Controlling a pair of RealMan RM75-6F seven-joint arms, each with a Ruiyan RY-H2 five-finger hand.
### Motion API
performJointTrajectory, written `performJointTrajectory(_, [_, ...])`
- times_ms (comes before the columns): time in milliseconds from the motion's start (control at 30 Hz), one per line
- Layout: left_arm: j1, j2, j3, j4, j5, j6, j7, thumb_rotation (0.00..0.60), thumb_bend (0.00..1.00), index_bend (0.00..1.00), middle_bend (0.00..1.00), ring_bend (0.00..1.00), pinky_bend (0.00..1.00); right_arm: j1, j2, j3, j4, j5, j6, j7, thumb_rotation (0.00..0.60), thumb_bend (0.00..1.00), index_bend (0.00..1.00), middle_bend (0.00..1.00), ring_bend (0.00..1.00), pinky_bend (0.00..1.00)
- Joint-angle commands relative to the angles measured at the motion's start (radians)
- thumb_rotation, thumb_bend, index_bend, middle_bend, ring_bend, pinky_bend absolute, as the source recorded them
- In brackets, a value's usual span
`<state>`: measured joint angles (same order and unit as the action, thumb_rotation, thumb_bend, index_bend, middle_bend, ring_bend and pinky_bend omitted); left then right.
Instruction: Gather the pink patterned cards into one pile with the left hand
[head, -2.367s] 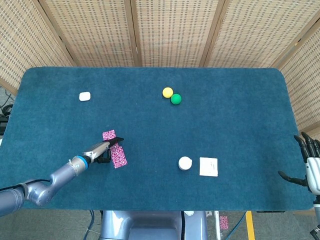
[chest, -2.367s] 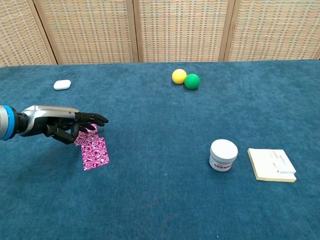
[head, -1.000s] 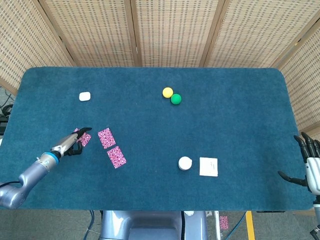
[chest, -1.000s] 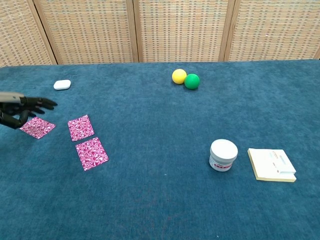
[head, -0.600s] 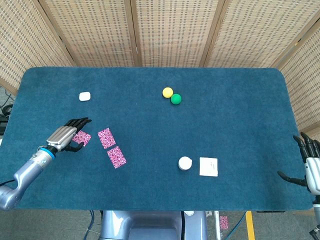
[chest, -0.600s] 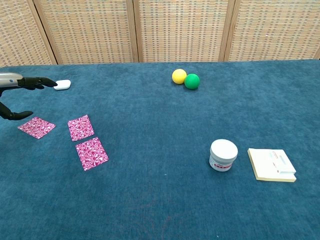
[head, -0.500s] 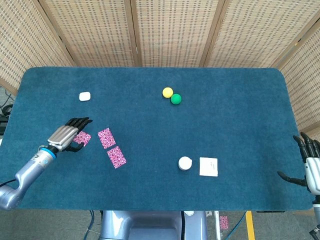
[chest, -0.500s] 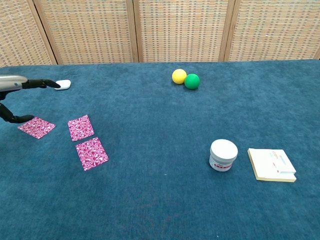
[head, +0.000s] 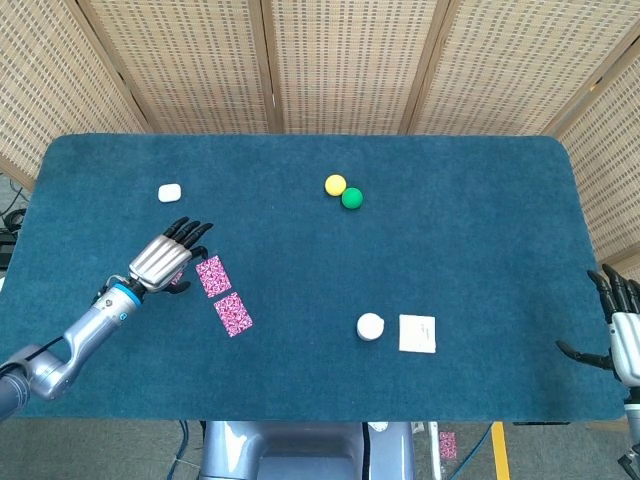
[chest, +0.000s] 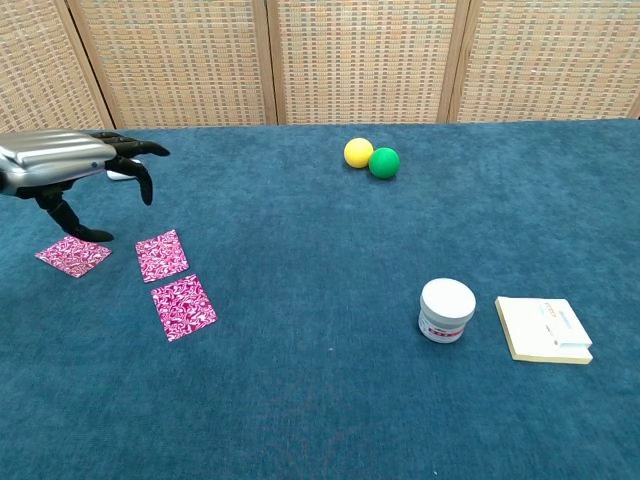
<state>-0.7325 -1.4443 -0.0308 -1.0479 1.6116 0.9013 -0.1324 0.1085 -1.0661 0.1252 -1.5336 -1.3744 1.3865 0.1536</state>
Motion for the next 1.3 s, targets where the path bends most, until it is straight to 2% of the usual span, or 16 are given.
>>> performJointTrajectory(33, [-0.023,-0.025,0.018,0.043,0.019,0.006,-0.043,0.6,0.24,0.34,0.0,0.0,0.0,0.004,-0.004,0.002,0.006,0.009,-0.01,-0.004,0.6,0.0,0.0,0.0,0.0,0.0])
performJointTrajectory(233, [-0.043,-0.053,0.051,0.116,0.061,0.023,-0.063,0.6,0.13,0.32,0.0,0.0,0.0,0.009,-0.009,0.003,0.013,0.022,-0.025,-0.011,0.6,0.0,0.0,0.0,0.0,0.0])
performJointTrajectory(367, [-0.048,-0.077,0.076,0.178,0.094,0.055,-0.112,0.6,0.08,0.27,0.0,0.0,0.0,0.011,-0.011,0.006,0.017,0.032,-0.033,-0.014,0.6,0.0,0.0,0.0,0.0,0.0])
performJointTrajectory(700, [-0.092,-0.156,0.116,0.312,0.128,0.039,-0.174,0.6,0.1,0.27,0.0,0.0,0.0,0.013,-0.014,0.01,0.02,0.046,-0.038,-0.027,0.6,0.0,0.0,0.0,0.0,0.0])
performJointTrajectory(1000, [-0.132,-0.195,0.127,0.341,0.132,0.001,-0.169,0.6,0.1,0.27,0.0,0.0,0.0,0.008,-0.013,0.013,0.019,0.043,-0.025,-0.03,0.6,0.0,0.0,0.0,0.0,0.0])
performJointTrajectory(1300, [-0.152,-0.199,0.132,0.314,0.109,-0.043,-0.151,0.6,0.11,0.27,0.0,0.0,0.0,0.005,-0.009,0.015,0.02,0.042,-0.019,-0.02,0.6,0.0,0.0,0.0,0.0,0.0])
